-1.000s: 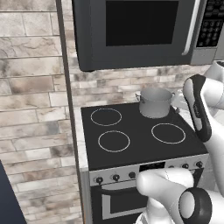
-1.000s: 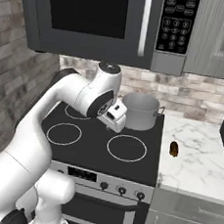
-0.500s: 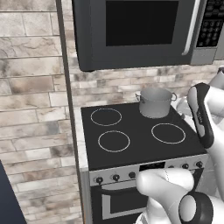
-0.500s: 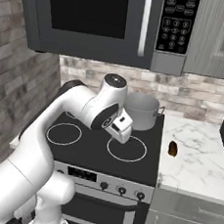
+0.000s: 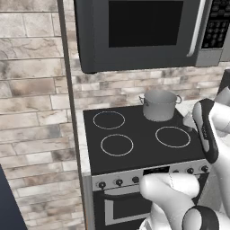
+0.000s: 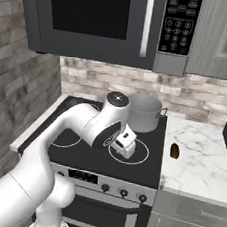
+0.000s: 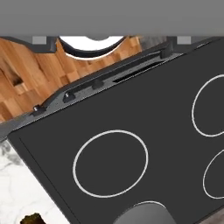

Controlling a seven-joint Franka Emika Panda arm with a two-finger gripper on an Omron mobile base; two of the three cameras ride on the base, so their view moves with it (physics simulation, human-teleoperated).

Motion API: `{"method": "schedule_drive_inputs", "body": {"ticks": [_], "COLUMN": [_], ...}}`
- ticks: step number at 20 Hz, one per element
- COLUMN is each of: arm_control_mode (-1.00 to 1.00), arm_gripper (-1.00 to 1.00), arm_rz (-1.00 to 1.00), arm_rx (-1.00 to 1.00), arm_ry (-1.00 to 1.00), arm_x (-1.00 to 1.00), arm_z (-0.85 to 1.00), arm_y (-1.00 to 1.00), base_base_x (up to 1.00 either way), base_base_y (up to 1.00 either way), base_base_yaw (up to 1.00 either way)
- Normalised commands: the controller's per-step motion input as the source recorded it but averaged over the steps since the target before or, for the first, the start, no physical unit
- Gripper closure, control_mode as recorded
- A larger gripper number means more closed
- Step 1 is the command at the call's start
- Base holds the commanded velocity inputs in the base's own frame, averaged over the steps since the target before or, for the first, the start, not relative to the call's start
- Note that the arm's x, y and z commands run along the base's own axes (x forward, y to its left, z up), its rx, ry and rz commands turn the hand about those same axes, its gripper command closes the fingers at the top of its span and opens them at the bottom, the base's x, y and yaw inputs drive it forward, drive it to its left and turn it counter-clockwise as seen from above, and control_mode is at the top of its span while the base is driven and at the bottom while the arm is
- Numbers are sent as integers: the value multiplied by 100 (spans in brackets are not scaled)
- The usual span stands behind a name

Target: Turn on the burner for the pot on the stove. Wait thirty seconds for the pot to heat up. Then add the sweet potato to the pot.

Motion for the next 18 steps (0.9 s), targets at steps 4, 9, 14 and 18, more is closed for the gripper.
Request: {"method": "schedule_drive_inputs", "body": {"ticks": [4,9,14,18], "arm_control_mode": [-100,-100,-100,-100], "arm_gripper": [-100,-100,-100,-100], "arm_rz": [0,0,1,1], "arm_rx": [0,-4,-7,-9], "arm_ry": [-12,-18,-18,-15], "arm_x": [-28,-37,-36,-42], "arm_z": [-49,-69,-64,-74], "arm_y": [-26,-25,-18,-18], "base_base_x": [0,0,0,0], "base_base_y": [0,0,0,0], "base_base_yaw": [0,0,0,0]}}
